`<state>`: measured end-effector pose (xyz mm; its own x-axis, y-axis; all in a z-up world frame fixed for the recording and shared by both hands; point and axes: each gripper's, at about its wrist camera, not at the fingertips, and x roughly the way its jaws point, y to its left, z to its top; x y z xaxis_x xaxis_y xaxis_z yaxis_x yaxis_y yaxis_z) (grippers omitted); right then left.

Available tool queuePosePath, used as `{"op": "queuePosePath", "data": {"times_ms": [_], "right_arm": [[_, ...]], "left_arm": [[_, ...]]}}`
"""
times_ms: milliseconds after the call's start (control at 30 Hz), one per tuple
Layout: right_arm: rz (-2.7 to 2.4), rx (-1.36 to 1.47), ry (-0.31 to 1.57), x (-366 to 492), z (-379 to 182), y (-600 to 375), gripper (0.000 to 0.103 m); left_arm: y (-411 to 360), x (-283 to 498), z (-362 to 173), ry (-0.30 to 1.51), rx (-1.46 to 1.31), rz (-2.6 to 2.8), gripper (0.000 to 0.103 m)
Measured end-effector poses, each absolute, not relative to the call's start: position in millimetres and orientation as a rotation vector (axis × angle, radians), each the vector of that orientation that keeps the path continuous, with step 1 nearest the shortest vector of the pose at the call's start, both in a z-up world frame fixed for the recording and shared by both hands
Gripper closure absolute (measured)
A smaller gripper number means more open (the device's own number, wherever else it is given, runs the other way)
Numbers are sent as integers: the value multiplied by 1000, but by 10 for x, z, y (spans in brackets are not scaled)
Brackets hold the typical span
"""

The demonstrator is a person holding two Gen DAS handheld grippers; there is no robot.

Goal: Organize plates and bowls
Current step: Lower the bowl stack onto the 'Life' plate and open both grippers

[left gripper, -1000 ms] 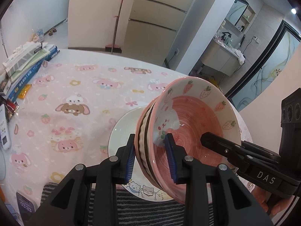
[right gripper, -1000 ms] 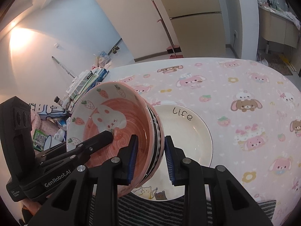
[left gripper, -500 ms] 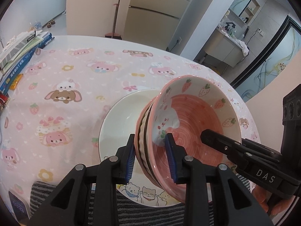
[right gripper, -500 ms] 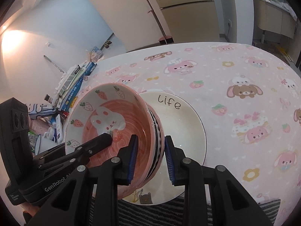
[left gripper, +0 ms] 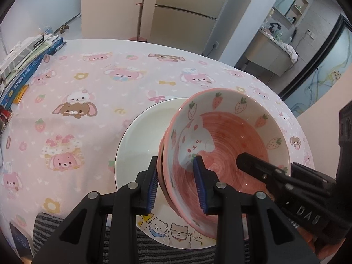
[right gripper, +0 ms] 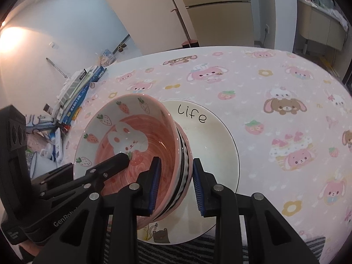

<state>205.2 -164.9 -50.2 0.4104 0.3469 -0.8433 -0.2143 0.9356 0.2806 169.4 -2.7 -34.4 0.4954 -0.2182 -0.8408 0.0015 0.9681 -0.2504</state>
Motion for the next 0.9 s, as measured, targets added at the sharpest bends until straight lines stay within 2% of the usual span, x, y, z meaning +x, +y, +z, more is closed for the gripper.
{"op": "queuePosePath", "data": {"times_ms": [233,500,567,600,700,767,900], "right_arm": [[339,107,1048,2008,-393,-1688,72],[327,44,858,1733,165,-1779,73],[318,37,829,1657,262,-1804,72],[293,18,802,1597,313,-1815,72],[269,-3,737,1431,442,-1868,73],[264,12,693,1299,542,-1937,73],[243,8,601,1046,755,-2010,73]], "left_arm": [[-97,1600,-133,946,-120,-100,75],[-76,1427,171,833,-84,-103,73],[-98,1349,276,787,-71,-104,56],[-110,1305,334,761,-54,-93,52],[-130,1158,524,676,-18,-69,48],[-111,1066,647,635,-31,-89,40],[-84,853,866,538,-48,-111,32]]}}
